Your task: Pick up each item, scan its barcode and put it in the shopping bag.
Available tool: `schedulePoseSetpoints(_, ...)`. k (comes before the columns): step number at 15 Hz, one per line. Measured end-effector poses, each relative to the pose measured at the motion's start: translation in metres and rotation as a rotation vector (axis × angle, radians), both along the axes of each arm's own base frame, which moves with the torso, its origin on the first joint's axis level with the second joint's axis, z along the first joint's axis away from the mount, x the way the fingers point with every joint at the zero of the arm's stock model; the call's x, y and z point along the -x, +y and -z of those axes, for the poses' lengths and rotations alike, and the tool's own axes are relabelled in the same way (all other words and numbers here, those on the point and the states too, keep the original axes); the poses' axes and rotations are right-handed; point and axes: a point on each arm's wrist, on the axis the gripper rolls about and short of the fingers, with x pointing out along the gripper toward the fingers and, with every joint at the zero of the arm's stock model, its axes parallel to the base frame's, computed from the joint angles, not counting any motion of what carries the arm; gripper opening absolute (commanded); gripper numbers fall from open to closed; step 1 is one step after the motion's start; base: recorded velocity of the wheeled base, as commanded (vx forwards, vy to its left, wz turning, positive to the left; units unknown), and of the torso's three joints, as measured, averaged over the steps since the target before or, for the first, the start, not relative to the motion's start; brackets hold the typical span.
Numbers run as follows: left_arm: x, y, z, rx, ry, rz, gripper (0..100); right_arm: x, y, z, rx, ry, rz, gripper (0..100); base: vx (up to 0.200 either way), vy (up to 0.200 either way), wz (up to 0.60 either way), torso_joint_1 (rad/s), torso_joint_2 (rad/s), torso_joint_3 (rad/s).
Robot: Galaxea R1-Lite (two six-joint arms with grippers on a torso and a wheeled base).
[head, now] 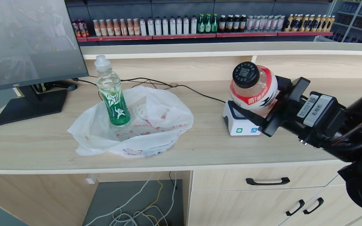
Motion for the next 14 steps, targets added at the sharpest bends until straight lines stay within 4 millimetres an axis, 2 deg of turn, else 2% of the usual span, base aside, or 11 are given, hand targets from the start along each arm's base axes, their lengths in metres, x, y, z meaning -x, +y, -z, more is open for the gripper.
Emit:
schedulePoseSetpoints(4, 0.000, 0.000, 0.000, 0.000, 0.000, 0.000, 100, -0.027, 0.011, -0.002, 0.072, -0.160, -0.051, 0, 0.000, 0.000, 0.00, 0.000, 0.00, 0.000)
schedulePoseSetpoints(6, 0.000, 0.000, 0.000, 0.000, 0.000, 0.000, 100, -0.042, 0.012, 0.007, 0.108, -0.196, -0.079, 0, 0.000, 0.000, 0.00, 0.000, 0.00, 0.000)
schedulePoseSetpoints(10, 0.000, 0.000, 0.000, 0.000, 0.000, 0.000, 100, -0.069, -0.005, 0.034, 0.183, -0.209, -0.107, 0, 0.000, 0.000, 0.00, 0.000, 0.00, 0.000)
schedulePoseSetpoints(14, 0.000, 0.000, 0.000, 0.000, 0.000, 0.000, 100, -0.086, -0.016, 0.036, 0.206, -0.242, -0.103, 0, 0.000, 0.000, 0.00, 0.000, 0.00, 0.000)
